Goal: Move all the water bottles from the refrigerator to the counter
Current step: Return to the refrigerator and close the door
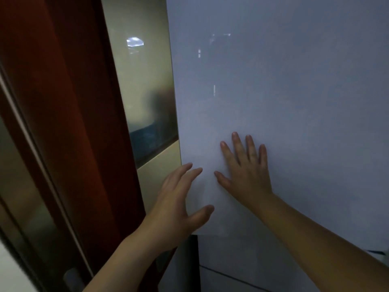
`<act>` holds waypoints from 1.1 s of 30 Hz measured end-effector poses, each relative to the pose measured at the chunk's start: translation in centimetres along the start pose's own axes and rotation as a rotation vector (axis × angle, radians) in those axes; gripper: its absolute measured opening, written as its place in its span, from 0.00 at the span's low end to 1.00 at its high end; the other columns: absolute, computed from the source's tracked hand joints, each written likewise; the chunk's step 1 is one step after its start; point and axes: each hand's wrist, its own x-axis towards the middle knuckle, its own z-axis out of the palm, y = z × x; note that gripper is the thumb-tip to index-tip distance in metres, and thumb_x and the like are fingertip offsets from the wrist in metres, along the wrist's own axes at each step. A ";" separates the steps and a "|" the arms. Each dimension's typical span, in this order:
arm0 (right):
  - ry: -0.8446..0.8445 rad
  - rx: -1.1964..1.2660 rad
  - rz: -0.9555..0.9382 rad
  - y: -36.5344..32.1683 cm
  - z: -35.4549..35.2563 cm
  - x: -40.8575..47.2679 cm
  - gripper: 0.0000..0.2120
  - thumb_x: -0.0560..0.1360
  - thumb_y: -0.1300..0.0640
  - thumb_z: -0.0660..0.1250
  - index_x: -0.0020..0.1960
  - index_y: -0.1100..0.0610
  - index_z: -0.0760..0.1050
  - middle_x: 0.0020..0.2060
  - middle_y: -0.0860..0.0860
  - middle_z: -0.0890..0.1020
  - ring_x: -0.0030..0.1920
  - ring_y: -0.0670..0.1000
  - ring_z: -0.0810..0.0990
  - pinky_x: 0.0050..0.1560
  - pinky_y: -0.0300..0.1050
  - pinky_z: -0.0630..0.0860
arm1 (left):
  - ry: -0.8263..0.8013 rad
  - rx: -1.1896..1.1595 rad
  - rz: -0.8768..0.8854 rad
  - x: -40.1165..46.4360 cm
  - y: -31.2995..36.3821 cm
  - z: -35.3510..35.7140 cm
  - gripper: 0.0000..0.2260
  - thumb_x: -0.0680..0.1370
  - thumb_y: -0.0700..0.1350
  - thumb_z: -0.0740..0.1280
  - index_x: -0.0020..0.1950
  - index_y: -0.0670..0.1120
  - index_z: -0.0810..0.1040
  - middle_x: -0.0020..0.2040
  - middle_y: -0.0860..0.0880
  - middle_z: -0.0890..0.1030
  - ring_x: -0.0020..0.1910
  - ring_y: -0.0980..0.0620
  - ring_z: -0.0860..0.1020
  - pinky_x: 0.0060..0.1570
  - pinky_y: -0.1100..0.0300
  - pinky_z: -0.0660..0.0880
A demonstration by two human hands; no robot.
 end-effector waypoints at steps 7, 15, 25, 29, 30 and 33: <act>0.059 -0.003 -0.018 0.5 1.4 0.7 0.37 0.76 0.35 0.57 0.78 0.52 0.53 0.78 0.54 0.49 0.77 0.60 0.49 0.72 0.61 0.39 | -0.003 -0.015 -0.013 2.2 0.0 1.5 0.34 0.73 0.62 0.69 0.71 0.69 0.51 0.76 0.66 0.52 0.74 0.65 0.49 0.70 0.61 0.54; -0.040 -0.049 -0.026 1.2 3.4 2.2 0.41 0.74 0.39 0.64 0.79 0.52 0.50 0.78 0.55 0.47 0.77 0.61 0.45 0.72 0.62 0.38 | 0.004 -0.003 -0.017 3.9 0.1 2.4 0.34 0.73 0.61 0.70 0.72 0.68 0.52 0.76 0.66 0.52 0.75 0.62 0.52 0.73 0.57 0.58; -0.140 -0.081 -0.043 3.3 5.5 3.5 0.44 0.72 0.44 0.70 0.79 0.55 0.51 0.78 0.56 0.49 0.77 0.60 0.46 0.73 0.61 0.38 | -0.001 0.016 -0.024 5.7 0.0 3.4 0.35 0.73 0.63 0.69 0.73 0.69 0.52 0.75 0.69 0.50 0.72 0.67 0.50 0.71 0.60 0.55; -0.177 -0.072 -0.035 3.3 5.2 3.6 0.45 0.72 0.43 0.70 0.79 0.54 0.49 0.78 0.55 0.47 0.77 0.60 0.45 0.73 0.61 0.37 | -0.006 0.006 -0.012 6.2 0.8 3.7 0.33 0.73 0.63 0.69 0.70 0.70 0.51 0.71 0.71 0.50 0.70 0.69 0.49 0.69 0.62 0.53; -0.189 -0.065 -0.033 3.3 5.1 3.5 0.44 0.72 0.44 0.69 0.79 0.54 0.49 0.78 0.55 0.47 0.77 0.60 0.44 0.73 0.61 0.37 | -0.006 0.004 -0.010 6.2 1.0 3.7 0.33 0.73 0.62 0.69 0.70 0.70 0.52 0.71 0.71 0.50 0.70 0.70 0.49 0.69 0.63 0.53; -0.225 -0.046 -0.025 3.1 4.4 3.5 0.44 0.72 0.45 0.70 0.79 0.55 0.49 0.79 0.55 0.47 0.77 0.60 0.44 0.73 0.62 0.38 | 0.004 -0.011 -0.012 5.8 1.8 3.4 0.34 0.73 0.62 0.70 0.71 0.69 0.53 0.71 0.71 0.51 0.70 0.69 0.50 0.69 0.62 0.55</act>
